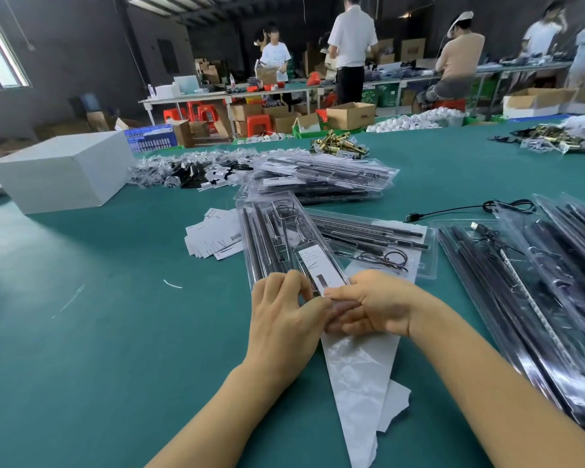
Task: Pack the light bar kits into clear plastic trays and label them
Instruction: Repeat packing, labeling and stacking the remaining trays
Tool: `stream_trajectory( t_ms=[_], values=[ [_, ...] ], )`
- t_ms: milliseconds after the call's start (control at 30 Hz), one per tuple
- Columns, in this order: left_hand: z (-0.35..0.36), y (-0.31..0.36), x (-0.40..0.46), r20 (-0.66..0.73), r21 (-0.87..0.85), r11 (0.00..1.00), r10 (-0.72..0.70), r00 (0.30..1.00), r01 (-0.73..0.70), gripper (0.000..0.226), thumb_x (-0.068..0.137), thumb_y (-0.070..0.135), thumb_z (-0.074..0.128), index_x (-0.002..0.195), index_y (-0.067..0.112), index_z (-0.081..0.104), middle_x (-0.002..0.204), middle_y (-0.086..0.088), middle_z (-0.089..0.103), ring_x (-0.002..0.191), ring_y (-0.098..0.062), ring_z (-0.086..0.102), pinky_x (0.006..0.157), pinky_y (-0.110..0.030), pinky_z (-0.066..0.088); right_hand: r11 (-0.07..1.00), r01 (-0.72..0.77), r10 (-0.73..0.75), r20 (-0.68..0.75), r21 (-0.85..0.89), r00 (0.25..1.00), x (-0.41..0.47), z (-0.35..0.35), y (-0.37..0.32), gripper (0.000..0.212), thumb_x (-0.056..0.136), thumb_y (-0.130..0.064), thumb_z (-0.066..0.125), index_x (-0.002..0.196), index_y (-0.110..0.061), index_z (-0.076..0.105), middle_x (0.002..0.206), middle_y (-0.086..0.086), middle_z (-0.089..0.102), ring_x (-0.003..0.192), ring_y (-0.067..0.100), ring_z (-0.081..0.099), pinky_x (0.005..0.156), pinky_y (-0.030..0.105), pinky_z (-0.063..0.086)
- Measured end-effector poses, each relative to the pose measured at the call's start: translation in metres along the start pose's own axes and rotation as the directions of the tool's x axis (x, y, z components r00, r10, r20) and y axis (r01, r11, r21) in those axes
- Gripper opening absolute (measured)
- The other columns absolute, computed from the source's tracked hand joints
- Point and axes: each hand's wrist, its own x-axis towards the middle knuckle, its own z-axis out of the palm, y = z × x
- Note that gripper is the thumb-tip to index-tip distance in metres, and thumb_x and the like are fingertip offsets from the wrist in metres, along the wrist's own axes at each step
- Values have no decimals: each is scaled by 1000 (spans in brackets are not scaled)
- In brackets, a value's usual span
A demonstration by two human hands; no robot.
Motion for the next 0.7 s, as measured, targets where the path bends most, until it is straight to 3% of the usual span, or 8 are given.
stream_trajectory(
  t_ms=[167, 267, 333, 433, 533, 600, 700],
  values=[
    [0, -4, 2, -48, -87, 996, -38, 998, 33, 28, 88, 35, 59, 65, 24, 72, 75, 5, 57, 81, -19, 43, 78, -34, 29, 985, 52, -47, -33, 163, 998, 4, 3, 0, 8, 91, -1, 60, 96, 0, 54, 63, 11, 67, 50, 18, 66, 47, 24, 55],
    [-5, -6, 4, -127, -189, 964, -212, 969, 186, 28, 89, 34, 55, 71, 22, 73, 81, 6, 59, 84, -17, 45, 79, -35, 30, 976, 72, -66, -37, 207, 997, 2, -10, -3, 7, 89, 2, 60, 95, -1, 56, 66, 14, 69, 51, 17, 67, 45, 21, 54],
    [-7, -13, 8, -163, -278, 882, -435, 886, 382, 24, 89, 37, 55, 90, 19, 72, 90, 2, 58, 90, -16, 44, 84, -33, 34, 975, 90, -83, -45, 203, 996, -3, -19, -6, 7, 88, 2, 61, 90, -2, 56, 68, 14, 69, 50, 17, 66, 44, 20, 53],
    [-11, -26, 12, 13, -522, 535, -774, 633, 664, 42, 85, 49, 64, 113, 19, 54, 105, 5, 49, 97, -11, 50, 89, -29, 43, 982, 103, -103, -8, 157, 995, -8, -29, -7, 11, 86, 0, 63, 93, -4, 56, 73, 13, 69, 51, 17, 65, 44, 20, 52],
    [-11, -43, 9, 369, -641, 109, -824, 430, 760, 77, 70, 58, 72, 125, 11, 48, 115, 0, 59, 102, -13, 63, 96, -34, 49, 987, 133, -139, 56, 86, 989, -13, -36, -8, 22, 84, -3, 65, 103, -5, 54, 75, 13, 68, 52, 18, 65, 43, 19, 50],
    [-11, -54, 9, 555, -683, -150, -743, 374, 715, 76, 72, 48, 79, 125, 2, 51, 115, -7, 67, 104, -17, 66, 98, -38, 49, 985, 172, -173, 58, 22, 983, -15, -39, -8, 32, 85, -4, 65, 112, -10, 49, 77, 19, 69, 50, 18, 63, 43, 20, 49],
    [-11, -66, 9, 708, -665, -389, -599, 374, 638, 44, 76, 22, 75, 112, 1, 62, 108, -13, 71, 95, -22, 71, 88, -36, 56, 983, 183, -183, -9, 19, 983, -13, -41, -4, 53, 86, -3, 64, 128, -19, 35, 77, 20, 70, 49, 19, 59, 44, 22, 48]
  ],
)
